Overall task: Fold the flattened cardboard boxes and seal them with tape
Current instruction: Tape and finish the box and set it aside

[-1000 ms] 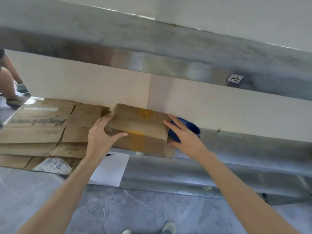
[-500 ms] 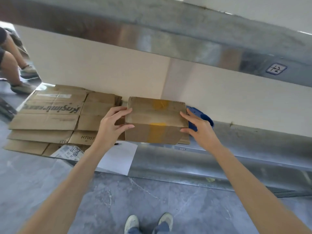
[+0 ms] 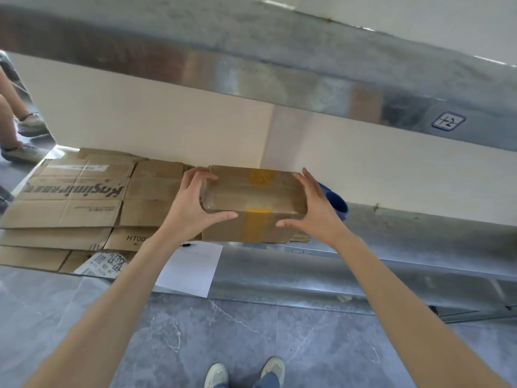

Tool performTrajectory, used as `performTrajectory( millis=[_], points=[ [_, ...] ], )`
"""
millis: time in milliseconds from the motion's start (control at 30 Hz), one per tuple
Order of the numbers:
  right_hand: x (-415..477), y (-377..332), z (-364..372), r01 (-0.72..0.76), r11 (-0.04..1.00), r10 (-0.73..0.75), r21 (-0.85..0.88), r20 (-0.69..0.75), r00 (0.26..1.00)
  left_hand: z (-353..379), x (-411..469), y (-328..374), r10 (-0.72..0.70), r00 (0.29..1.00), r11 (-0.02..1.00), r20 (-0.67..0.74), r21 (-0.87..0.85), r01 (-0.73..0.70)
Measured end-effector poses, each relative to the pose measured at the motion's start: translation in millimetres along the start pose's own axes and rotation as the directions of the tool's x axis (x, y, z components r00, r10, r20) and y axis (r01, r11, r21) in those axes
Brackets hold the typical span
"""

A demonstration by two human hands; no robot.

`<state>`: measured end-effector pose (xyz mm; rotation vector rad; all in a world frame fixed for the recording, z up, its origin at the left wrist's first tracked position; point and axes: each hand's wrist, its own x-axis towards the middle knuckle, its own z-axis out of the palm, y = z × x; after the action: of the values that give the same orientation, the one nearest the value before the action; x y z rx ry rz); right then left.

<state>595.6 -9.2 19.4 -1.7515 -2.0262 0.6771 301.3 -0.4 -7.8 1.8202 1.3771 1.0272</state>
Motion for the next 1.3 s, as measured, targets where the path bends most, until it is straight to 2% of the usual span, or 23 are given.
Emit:
performTrajectory(
  millis=[100, 233, 367, 500, 633, 800, 1000, 1300],
  points=[
    [12, -1, 5, -0.011, 0.999, 0.012, -0.053, 0.029, 0.999, 13, 5, 2, -0.047, 0.998, 0.999, 0.036, -0.006, 0.047],
    [15, 0, 18, 0.006, 1.000, -0.006, -0.029, 0.007, 1.000, 23, 6, 0, -0.117, 0.993, 0.993, 0.015, -0.033, 0.117],
    [11, -1, 28, 0.018, 0.999, -0.015, 0.045, -0.051, 0.999, 26, 2, -3, -0.083, 0.996, 0.996, -0.028, -0.011, 0.083],
    [10, -1, 27, 0.010, 1.000, -0.010, 0.012, -0.060, 0.998, 23, 2, -4, -0.079, 0.997, 0.996, -0.008, 0.046, 0.079],
    [11, -1, 25, -0.011, 1.000, 0.010, -0.015, -0.031, 0.999, 22, 2, -5, 0.016, 1.000, 0.993, 0.017, 0.114, -0.018],
    [11, 0, 34, -0.006, 1.000, 0.008, 0.025, -0.085, 0.996, 27, 2, -9, -0.013, 1.000, 0.994, -0.023, 0.105, 0.015],
    [14, -3, 27, -0.034, 0.998, 0.033, -0.053, -0.029, 0.999, 20, 6, -6, -0.029, 0.999, 0.982, -0.022, 0.188, 0.033],
    [14, 1, 36, -0.017, 0.998, 0.014, -0.054, -0.058, 0.998, 33, 2, -1, -0.050, 0.997, 0.995, -0.058, 0.088, 0.055]
  ],
)
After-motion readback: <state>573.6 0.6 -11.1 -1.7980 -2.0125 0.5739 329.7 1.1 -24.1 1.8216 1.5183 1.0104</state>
